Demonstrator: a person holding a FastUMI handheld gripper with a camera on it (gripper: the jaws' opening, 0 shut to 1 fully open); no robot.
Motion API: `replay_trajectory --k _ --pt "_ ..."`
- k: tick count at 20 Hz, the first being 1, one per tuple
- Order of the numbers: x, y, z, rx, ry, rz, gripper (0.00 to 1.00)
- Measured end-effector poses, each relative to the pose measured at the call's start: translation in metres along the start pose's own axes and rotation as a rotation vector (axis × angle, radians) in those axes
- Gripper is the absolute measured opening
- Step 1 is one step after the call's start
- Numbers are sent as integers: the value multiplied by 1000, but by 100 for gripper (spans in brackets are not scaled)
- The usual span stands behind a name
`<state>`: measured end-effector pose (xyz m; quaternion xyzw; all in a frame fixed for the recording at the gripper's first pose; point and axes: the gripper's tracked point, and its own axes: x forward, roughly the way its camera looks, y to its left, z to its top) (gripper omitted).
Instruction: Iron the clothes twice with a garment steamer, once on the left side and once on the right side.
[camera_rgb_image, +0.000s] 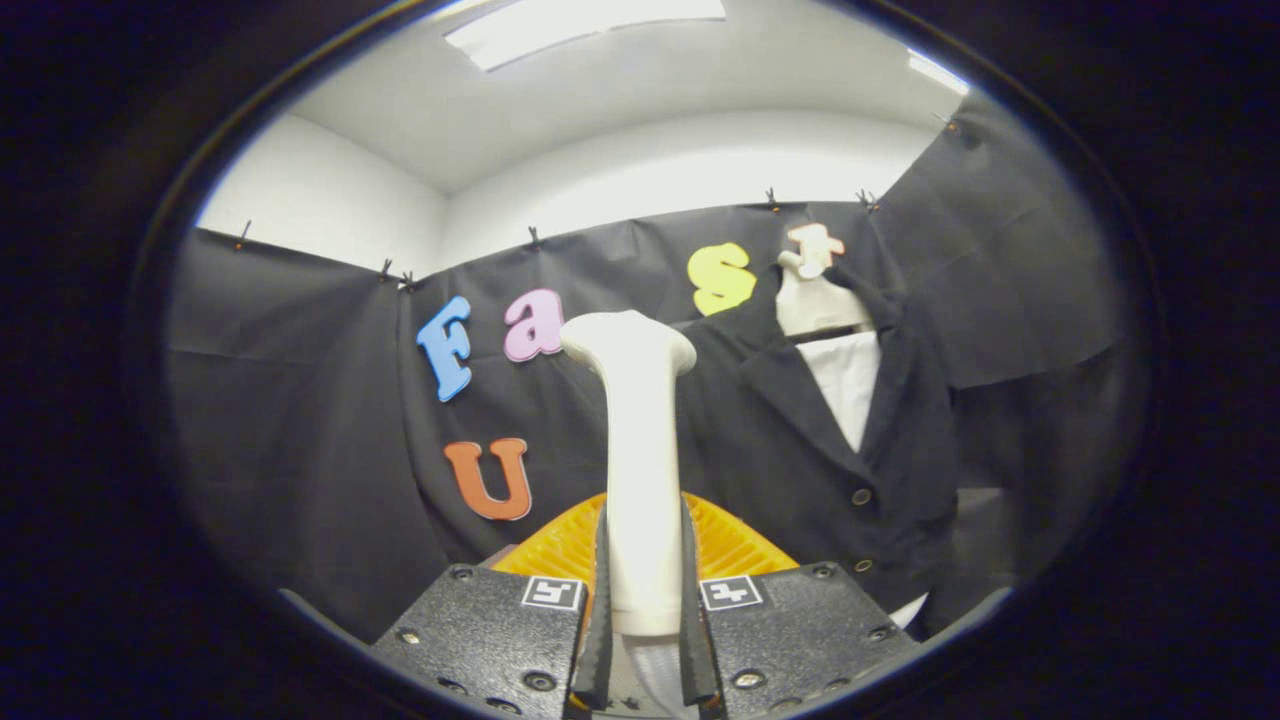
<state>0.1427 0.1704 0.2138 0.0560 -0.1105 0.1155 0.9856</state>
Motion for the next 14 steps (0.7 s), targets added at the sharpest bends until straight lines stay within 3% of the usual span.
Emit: replay_trajectory --k 7,14 --pt "12 -84 45 3 -59 -105 29" --pt "46 -109 44 -66 -44 -122 29"
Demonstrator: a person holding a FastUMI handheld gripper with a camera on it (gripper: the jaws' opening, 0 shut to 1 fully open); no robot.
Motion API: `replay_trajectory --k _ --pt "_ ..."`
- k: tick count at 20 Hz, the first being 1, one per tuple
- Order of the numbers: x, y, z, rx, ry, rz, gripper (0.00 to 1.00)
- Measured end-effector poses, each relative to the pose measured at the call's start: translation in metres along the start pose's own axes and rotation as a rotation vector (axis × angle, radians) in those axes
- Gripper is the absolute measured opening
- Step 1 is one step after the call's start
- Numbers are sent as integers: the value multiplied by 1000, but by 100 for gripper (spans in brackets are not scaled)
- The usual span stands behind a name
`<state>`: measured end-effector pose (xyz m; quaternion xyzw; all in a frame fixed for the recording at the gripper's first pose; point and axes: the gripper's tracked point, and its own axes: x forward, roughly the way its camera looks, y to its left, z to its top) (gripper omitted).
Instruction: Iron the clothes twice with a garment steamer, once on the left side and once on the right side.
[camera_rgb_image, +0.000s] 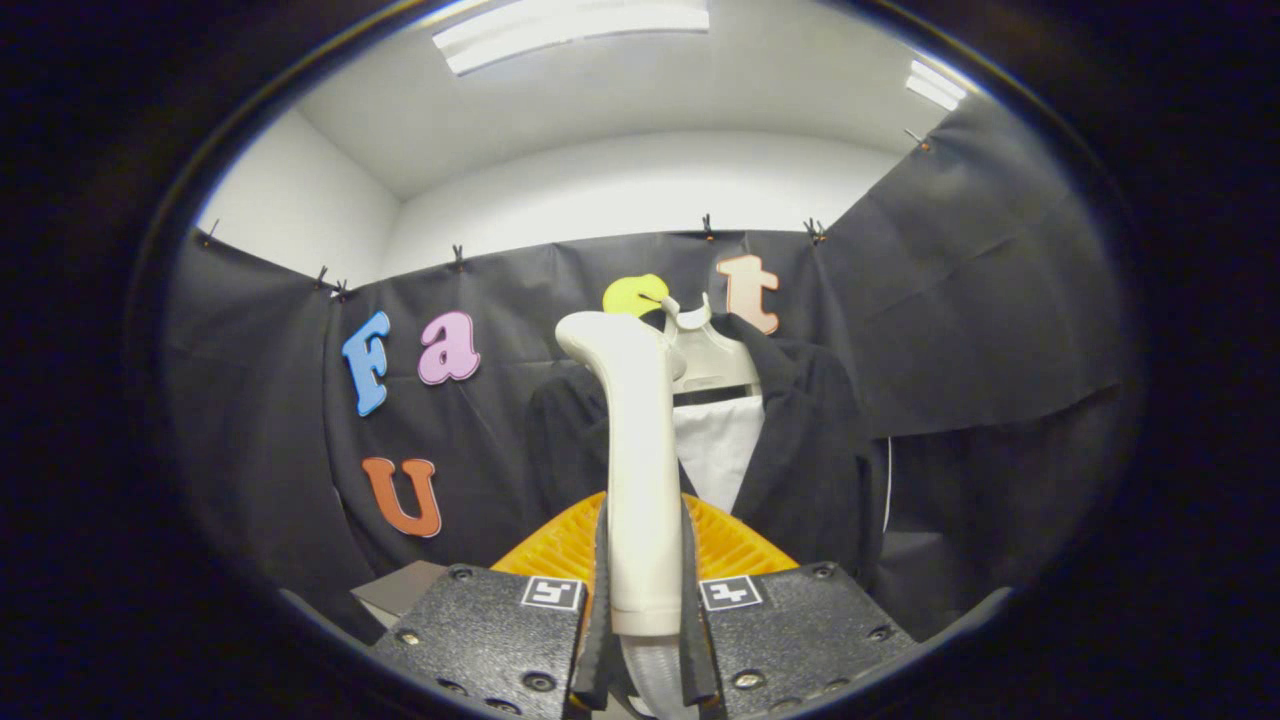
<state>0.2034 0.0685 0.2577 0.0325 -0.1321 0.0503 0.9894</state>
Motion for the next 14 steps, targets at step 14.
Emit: replay_trajectory --k 14 --pt "27 -7 -40 -42 81 -18 30"
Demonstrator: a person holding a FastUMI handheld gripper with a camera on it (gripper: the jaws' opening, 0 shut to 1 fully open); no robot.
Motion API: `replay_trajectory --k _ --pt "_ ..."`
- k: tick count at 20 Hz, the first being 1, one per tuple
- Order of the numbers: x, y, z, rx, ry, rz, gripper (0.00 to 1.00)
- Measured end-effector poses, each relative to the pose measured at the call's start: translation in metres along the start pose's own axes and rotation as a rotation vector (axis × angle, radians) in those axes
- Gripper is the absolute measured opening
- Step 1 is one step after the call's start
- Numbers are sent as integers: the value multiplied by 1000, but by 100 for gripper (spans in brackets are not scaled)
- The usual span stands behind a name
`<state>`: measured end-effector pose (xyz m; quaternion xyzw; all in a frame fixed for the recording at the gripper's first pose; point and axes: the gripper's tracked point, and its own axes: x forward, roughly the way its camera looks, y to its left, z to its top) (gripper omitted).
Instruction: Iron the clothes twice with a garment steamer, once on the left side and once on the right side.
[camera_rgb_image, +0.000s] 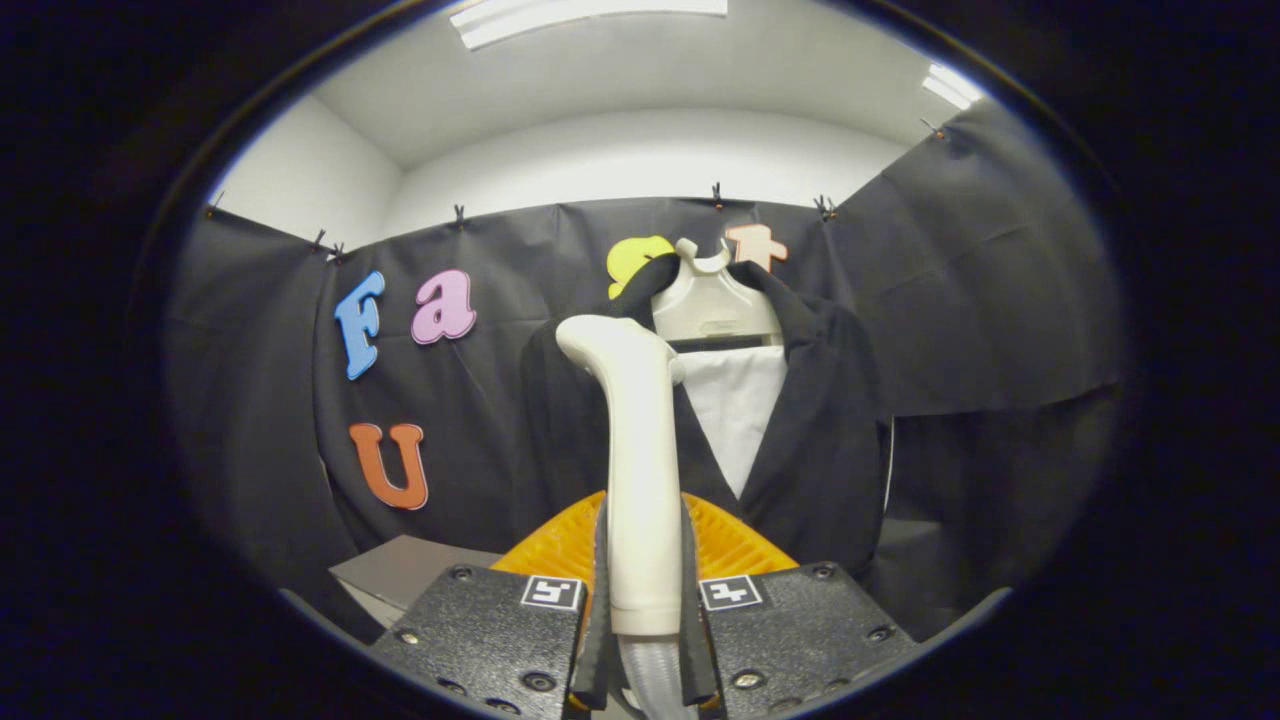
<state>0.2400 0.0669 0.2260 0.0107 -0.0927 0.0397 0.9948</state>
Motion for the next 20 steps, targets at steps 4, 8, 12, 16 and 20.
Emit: replay_trajectory --k 4,8,12,16,20 --pt "3 -2 -11 -17 24 -10 30" --pt "-12 -3 -32 -30 49 -22 30" --pt "-14 -7 -44 -36 76 -40 30" --pt "-20 -9 -58 -32 97 -57 30" --pt "-28 -15 -70 -13 116 -74 30"
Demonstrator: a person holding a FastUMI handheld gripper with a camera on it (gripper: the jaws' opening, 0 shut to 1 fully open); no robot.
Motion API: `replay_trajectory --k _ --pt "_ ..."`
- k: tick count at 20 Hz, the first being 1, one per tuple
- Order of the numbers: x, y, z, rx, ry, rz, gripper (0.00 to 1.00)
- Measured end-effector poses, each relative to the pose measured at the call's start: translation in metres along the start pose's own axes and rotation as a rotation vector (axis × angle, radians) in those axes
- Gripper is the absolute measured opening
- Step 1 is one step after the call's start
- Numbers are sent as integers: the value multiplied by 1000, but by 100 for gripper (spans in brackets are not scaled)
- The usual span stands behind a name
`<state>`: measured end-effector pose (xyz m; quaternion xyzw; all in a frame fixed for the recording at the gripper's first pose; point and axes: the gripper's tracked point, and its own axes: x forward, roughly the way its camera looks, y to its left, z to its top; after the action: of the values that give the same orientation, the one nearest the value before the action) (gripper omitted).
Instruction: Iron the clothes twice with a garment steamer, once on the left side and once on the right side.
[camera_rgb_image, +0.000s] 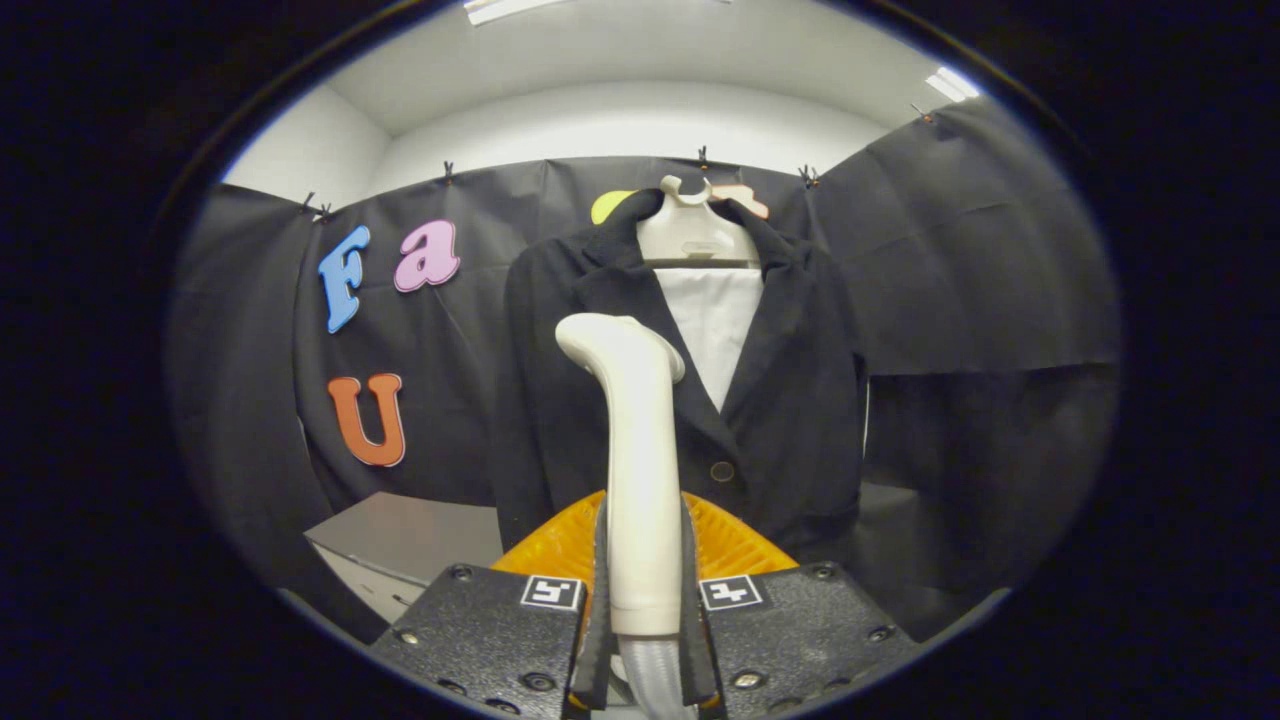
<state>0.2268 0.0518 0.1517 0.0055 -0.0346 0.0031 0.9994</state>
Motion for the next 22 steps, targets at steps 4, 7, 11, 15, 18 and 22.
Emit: replay_trajectory --k 4,7,11,15,18,22 --pt "-3 -8 -17 6 28 -21 30" --pt "-5 -13 -31 5 47 -35 30" --pt "-14 -19 -47 7 69 -49 30" --pt "-20 -20 -61 -3 85 -56 30" --pt "-26 -21 -70 -9 95 -57 30" --pt "-32 -20 -92 -5 147 -52 30"
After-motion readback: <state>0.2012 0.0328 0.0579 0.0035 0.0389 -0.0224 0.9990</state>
